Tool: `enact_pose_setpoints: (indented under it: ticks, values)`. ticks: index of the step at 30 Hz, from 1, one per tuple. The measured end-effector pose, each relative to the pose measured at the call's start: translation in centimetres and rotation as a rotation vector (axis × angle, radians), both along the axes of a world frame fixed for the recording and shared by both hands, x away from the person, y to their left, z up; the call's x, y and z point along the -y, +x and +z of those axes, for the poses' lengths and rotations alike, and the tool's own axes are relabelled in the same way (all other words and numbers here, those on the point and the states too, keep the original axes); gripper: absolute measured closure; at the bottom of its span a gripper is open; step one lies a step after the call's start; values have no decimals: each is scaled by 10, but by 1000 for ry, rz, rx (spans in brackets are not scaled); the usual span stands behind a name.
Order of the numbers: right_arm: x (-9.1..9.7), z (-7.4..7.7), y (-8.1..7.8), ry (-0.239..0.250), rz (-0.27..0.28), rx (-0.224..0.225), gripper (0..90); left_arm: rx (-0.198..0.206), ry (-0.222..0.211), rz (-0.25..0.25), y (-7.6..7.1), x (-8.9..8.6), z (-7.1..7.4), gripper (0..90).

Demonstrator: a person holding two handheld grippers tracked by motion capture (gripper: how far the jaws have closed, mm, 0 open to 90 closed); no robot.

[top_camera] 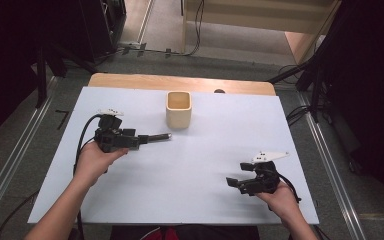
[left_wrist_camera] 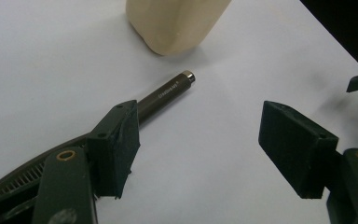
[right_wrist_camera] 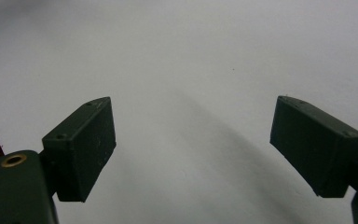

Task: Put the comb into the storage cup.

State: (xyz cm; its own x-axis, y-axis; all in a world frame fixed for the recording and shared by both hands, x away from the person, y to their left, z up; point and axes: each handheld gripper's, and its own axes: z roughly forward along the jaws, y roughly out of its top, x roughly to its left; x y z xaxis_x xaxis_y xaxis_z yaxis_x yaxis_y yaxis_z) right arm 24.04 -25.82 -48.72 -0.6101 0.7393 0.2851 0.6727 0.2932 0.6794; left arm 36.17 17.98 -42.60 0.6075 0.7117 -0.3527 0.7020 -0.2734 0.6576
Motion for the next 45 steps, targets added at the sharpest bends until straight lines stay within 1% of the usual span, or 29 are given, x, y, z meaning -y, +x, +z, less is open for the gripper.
enact_pose_setpoints:
  ticks: [3,4,9,11,12,17,21,23,25,27,32,38,41,42,45]
  values:
    - [0,0,0,-1,0,0,124,1,-3,6,4,2,0,308]
    - [0,0,0,-1,1,0,124,-5,-4,9,9,5,0,308]
    - [0,0,0,2,-1,1,124,-3,-5,17,15,10,1,308]
    - [0,0,0,0,0,1,124,-2,-4,21,21,13,0,309]
    - [0,0,0,0,0,1,124,-8,-5,19,22,13,0,308]
    - [0,1,0,1,2,4,124,-1,9,36,28,17,-1,317]
    - [0,1,0,2,1,4,124,2,8,41,33,20,-2,317]
    - [0,1,0,3,0,4,124,-1,16,46,35,22,-3,317]
    - [0,1,0,2,-1,4,124,0,12,50,38,24,-5,317]
    - [0,1,0,2,0,3,124,-11,8,56,40,25,-7,323]
    - [0,1,0,4,-1,3,124,-8,55,63,47,31,-12,323]
    - [0,1,0,5,1,3,124,-12,65,65,55,40,-17,332]
    - [1,1,0,6,0,3,124,-18,58,69,58,42,-18,342]
    - [1,1,0,7,-1,2,124,-10,48,77,59,44,-19,356]
    - [1,1,0,5,1,3,124,-15,40,81,60,45,-22,405]
